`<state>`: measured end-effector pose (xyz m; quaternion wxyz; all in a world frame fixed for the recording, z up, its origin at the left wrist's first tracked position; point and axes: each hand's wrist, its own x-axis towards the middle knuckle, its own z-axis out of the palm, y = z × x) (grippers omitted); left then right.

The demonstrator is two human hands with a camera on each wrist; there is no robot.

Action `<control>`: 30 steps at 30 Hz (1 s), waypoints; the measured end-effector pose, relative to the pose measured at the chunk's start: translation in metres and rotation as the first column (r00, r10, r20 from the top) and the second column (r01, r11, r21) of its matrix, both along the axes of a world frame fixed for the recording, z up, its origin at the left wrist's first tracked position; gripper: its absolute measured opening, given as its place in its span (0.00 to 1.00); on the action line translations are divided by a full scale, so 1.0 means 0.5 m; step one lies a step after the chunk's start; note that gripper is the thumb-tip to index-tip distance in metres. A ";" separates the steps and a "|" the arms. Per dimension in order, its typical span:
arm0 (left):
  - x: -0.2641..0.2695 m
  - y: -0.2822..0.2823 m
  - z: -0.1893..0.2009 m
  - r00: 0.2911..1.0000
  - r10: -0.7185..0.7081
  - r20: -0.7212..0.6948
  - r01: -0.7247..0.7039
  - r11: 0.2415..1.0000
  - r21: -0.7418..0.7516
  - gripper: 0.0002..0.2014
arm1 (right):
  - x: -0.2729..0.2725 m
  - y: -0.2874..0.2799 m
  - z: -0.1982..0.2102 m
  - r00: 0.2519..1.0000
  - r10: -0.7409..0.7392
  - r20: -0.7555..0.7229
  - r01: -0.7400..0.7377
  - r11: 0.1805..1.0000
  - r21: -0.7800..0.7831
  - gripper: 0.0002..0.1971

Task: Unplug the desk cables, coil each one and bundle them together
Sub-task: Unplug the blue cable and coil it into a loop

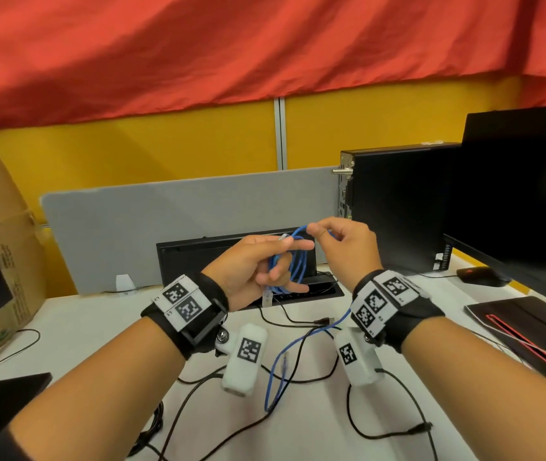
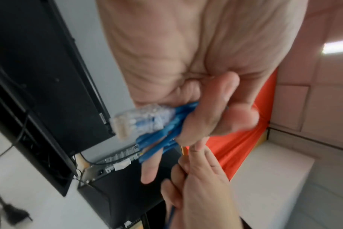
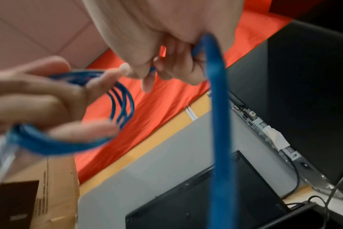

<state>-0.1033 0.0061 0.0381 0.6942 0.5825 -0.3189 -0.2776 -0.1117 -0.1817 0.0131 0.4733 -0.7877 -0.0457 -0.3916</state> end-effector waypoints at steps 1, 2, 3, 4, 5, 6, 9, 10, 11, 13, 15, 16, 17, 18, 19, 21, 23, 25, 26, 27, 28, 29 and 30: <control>0.000 -0.001 0.000 1.000 -0.017 -0.022 0.016 0.999 -0.038 0.19 | 0.005 0.005 -0.006 0.998 -0.032 0.056 0.033 0.999 -0.005 0.09; -0.001 -0.004 0.001 0.998 -0.036 -0.042 0.032 0.996 -0.080 0.20 | 0.009 0.010 -0.012 0.991 -0.064 0.117 0.063 0.998 0.014 0.09; -0.002 -0.006 0.005 0.997 -0.049 -0.059 0.041 0.991 -0.127 0.20 | 0.012 0.014 -0.018 0.981 -0.093 0.171 0.086 0.995 0.048 0.09; -0.002 -0.008 0.009 0.996 -0.050 -0.073 0.036 0.983 -0.178 0.21 | 0.014 0.017 -0.025 0.971 -0.115 0.209 0.101 0.992 0.078 0.09; 0.000 -0.010 0.016 0.995 -0.040 -0.091 0.018 0.973 -0.231 0.21 | 0.017 0.020 -0.034 0.964 -0.127 0.233 0.110 0.990 0.083 0.09; 0.003 -0.010 0.023 0.993 -0.025 -0.116 -0.009 0.961 -0.278 0.20 | 0.019 0.022 -0.044 0.962 -0.128 0.243 0.118 0.992 0.053 0.09; 0.014 -0.009 0.036 0.992 0.048 -0.120 -0.078 0.963 -0.258 0.18 | 0.024 0.020 -0.075 0.963 -0.113 0.246 0.142 0.985 -0.103 0.10; 0.015 -0.007 0.037 0.994 0.068 -0.089 -0.083 0.980 -0.182 0.18 | 0.027 0.014 -0.078 0.959 -0.120 0.257 0.152 0.983 -0.107 0.10; 0.013 -0.005 0.035 0.996 0.077 -0.054 -0.082 0.993 -0.085 0.18 | 0.030 0.005 -0.075 0.952 -0.138 0.273 0.168 0.982 -0.089 0.10; 0.011 0.003 0.027 0.997 0.076 -0.017 -0.074 0.994 0.075 0.19 | 0.039 -0.014 -0.061 0.944 -0.180 0.277 0.203 0.977 -0.056 0.11; 0.008 0.010 0.018 0.998 0.050 -0.038 -0.047 0.995 0.085 0.20 | 0.047 -0.030 -0.048 0.961 -0.199 0.192 0.214 0.975 -0.057 0.15; 0.008 0.012 0.015 0.998 0.029 -0.063 -0.026 0.999 0.046 0.20 | 0.050 -0.034 -0.045 0.971 -0.206 0.120 0.214 0.974 -0.066 0.18; 0.008 0.012 0.012 0.996 0.006 -0.094 -0.007 1.000 -0.008 0.21 | 0.052 -0.035 -0.045 0.976 -0.213 0.050 0.217 0.972 -0.093 0.20; 0.007 0.011 0.011 0.992 -0.017 -0.126 0.009 0.998 -0.066 0.21 | 0.054 -0.034 -0.049 0.975 -0.222 0.004 0.220 0.965 -0.142 0.21; 0.006 0.009 0.012 0.988 -0.037 -0.150 0.018 0.992 -0.123 0.22 | 0.056 -0.030 -0.055 0.976 -0.217 -0.018 0.209 0.956 -0.205 0.19; 0.005 0.004 0.015 0.986 -0.050 -0.162 0.013 0.975 -0.220 0.23 | 0.061 -0.019 -0.072 0.989 -0.145 -0.038 0.126 0.941 -0.313 0.14; 0.005 -0.001 0.021 0.988 -0.020 -0.151 -0.024 0.959 -0.283 0.24 | 0.062 -0.009 -0.096 0.996 -0.037 -0.079 0.006 0.933 -0.361 0.10; 0.008 -0.001 0.027 0.989 0.025 -0.149 -0.073 0.942 -0.327 0.24 | 0.061 -0.007 -0.119 0.989 0.010 -0.149 -0.067 0.919 -0.388 0.09; 0.011 0.000 0.028 0.988 0.045 -0.150 -0.095 0.933 -0.347 0.24 | 0.059 -0.008 -0.127 0.983 0.001 -0.181 -0.076 0.910 -0.408 0.10; 0.014 0.002 0.030 0.986 0.067 -0.155 -0.121 0.921 -0.371 0.23 | 0.057 -0.010 -0.132 0.977 -0.022 -0.211 -0.074 0.897 -0.436 0.10; 0.018 0.006 0.032 0.982 0.093 -0.163 -0.152 0.905 -0.397 0.22 | 0.055 -0.011 -0.134 0.969 -0.057 -0.240 -0.065 0.879 -0.472 0.10; 0.022 0.010 0.034 0.977 0.121 -0.173 -0.185 0.887 -0.423 0.20 | 0.053 -0.012 -0.133 0.956 -0.108 -0.272 -0.052 0.852 -0.520 0.11; 0.028 0.014 0.037 0.972 0.150 -0.183 -0.218 0.869 -0.444 0.18 | 0.050 -0.012 -0.130 0.938 -0.177 -0.300 -0.030 0.818 -0.575 0.14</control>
